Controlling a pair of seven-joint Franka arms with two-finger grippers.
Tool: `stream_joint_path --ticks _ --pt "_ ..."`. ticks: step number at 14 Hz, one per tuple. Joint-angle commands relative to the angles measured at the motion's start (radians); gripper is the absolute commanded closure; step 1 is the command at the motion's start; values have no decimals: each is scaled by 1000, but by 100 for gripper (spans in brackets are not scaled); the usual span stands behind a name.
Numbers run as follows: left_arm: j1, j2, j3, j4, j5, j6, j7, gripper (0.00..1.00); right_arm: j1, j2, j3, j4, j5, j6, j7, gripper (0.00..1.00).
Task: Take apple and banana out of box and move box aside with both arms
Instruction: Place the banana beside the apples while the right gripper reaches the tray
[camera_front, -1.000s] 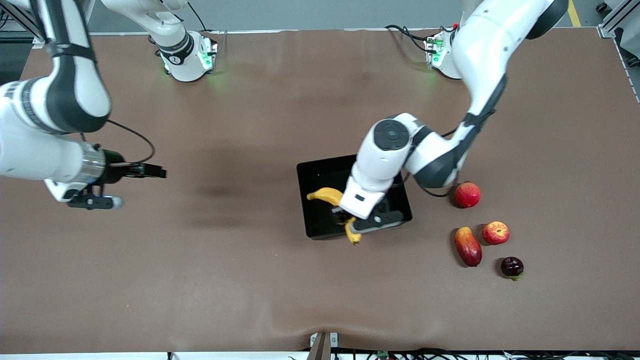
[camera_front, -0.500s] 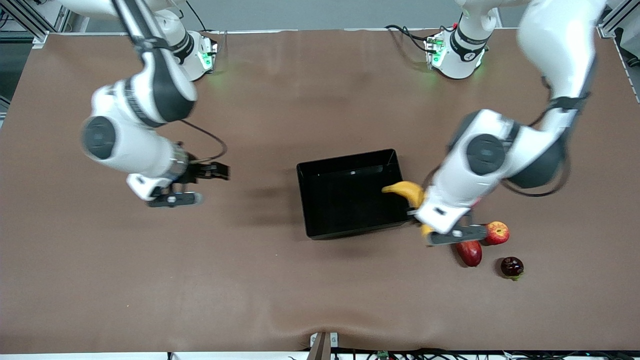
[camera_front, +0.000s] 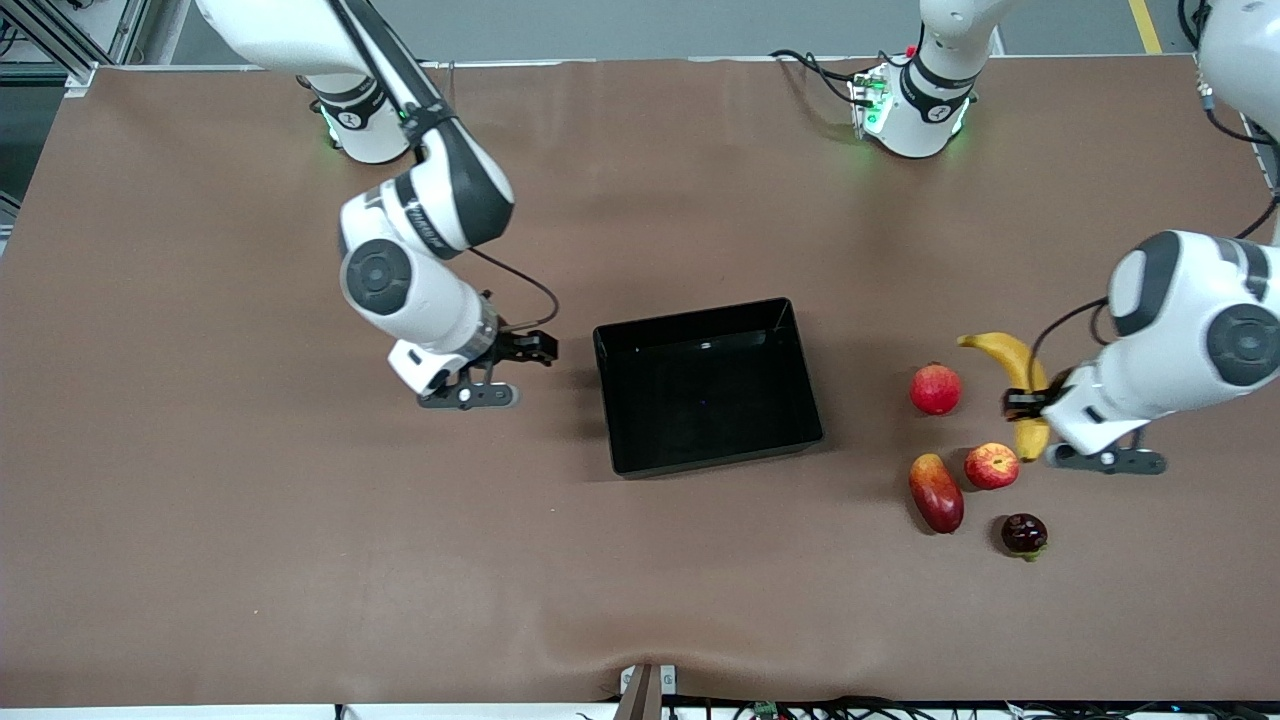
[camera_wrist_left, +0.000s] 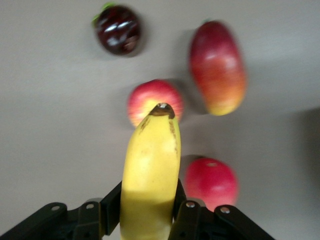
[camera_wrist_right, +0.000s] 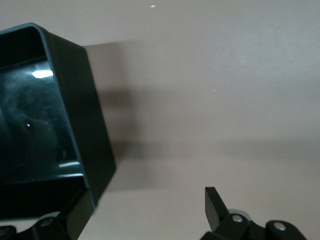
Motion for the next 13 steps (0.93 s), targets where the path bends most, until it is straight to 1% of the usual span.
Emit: stream_joint_path --ticks 1,3,4,6,7,9,10,11,12,13 --pt "62 46 -12 -66 58 91 17 100 55 55 -11 27 2 87 70 0" --pt "83 116 17 -64 257 122 21 100 88 106 -13 41 -2 165 73 0" --pt "108 149 21 -63 318 154 21 100 96 126 -13 41 -10 205 73 0" --pt "152 200 21 -61 362 205 21 100 122 172 -13 46 -14 279 73 0" --pt "152 207 21 -63 362 211 21 100 142 196 -16 58 -14 311 73 0" --pt "152 245 23 -54 361 217 20 99 145 238 -17 113 -16 323 71 0" --pt "152 259 23 -45 360 226 20 69 147 268 -17 145 -25 327 70 0" --pt "152 255 23 -43 359 228 12 1 147 306 -17 188 -59 328 70 0" --pt "155 244 20 -45 350 227 20 0 147 330 -17 214 -92 327 71 0" --pt "157 224 11 -46 339 220 17 0 150 337 -17 218 -106 327 70 0"
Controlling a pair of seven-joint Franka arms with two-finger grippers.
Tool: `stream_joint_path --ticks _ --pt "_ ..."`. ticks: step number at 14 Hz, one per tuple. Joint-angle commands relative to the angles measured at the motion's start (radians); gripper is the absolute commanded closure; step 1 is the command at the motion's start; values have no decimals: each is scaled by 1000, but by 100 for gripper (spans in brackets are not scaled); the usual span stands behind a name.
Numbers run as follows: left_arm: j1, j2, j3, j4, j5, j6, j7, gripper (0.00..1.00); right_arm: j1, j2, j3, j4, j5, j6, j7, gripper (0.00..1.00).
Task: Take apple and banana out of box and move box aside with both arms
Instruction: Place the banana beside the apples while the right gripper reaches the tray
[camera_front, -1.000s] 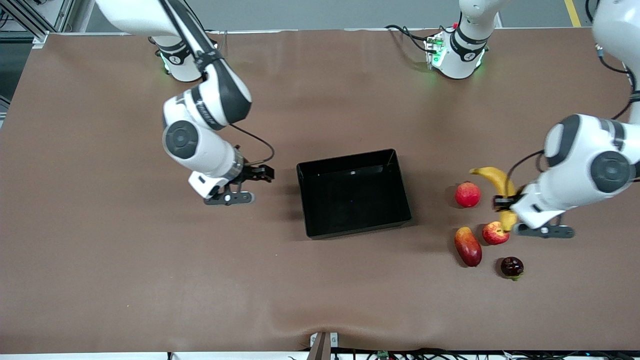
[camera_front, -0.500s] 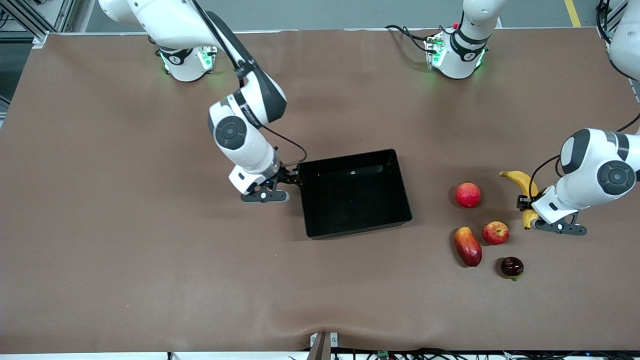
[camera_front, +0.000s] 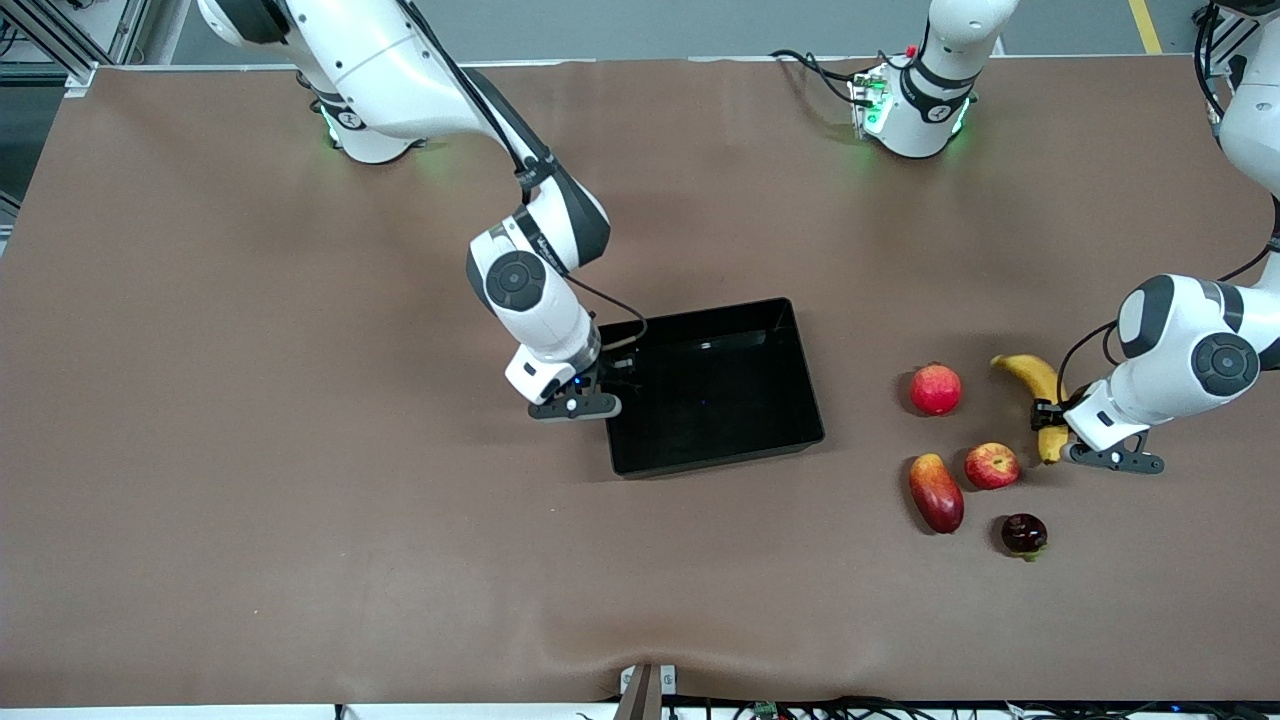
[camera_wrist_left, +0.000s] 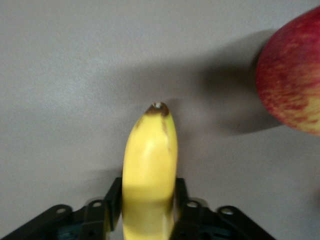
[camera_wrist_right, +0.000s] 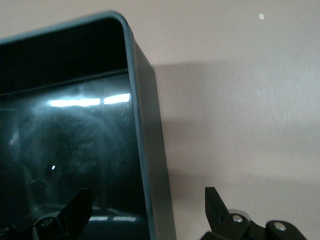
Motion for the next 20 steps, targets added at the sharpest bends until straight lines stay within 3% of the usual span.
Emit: stream_joint_path --ticks 1,2,3,4,5,9,12,16,19,20 --pt "6 -57 -40 8 -21 -16 -10 0 17 60 -10 71 -50 -11 15 0" --pt "13 -98 -67 10 -55 -39 -13 0 20 71 -10 73 -68 -11 15 3" --pt "16 -141 -101 15 -113 -80 -12 0 20 71 -10 73 -80 -9 17 54" --pt "25 -186 -136 27 -185 -123 -12 0 20 71 -10 73 -82 -9 17 83" --pt "27 -236 -178 54 -250 -178 -18 0 18 70 -10 73 -82 -11 15 100" --pt "26 -326 -294 256 -315 -425 -19 0 5 57 -10 71 -79 -25 23 100" --pt "24 -329 -391 422 -316 -646 -19 0 -27 12 -10 62 -77 -92 35 100" --pt "26 -330 -466 513 -316 -788 -10 0 -97 -102 -7 30 -67 -184 45 100" --pt "-13 -401 -433 522 -318 -793 -1 0 -153 -191 -7 -39 -67 -183 37 100" --pt "-86 -447 -325 522 -340 -794 1 0 -175 -224 -10 -68 -67 -180 32 100"
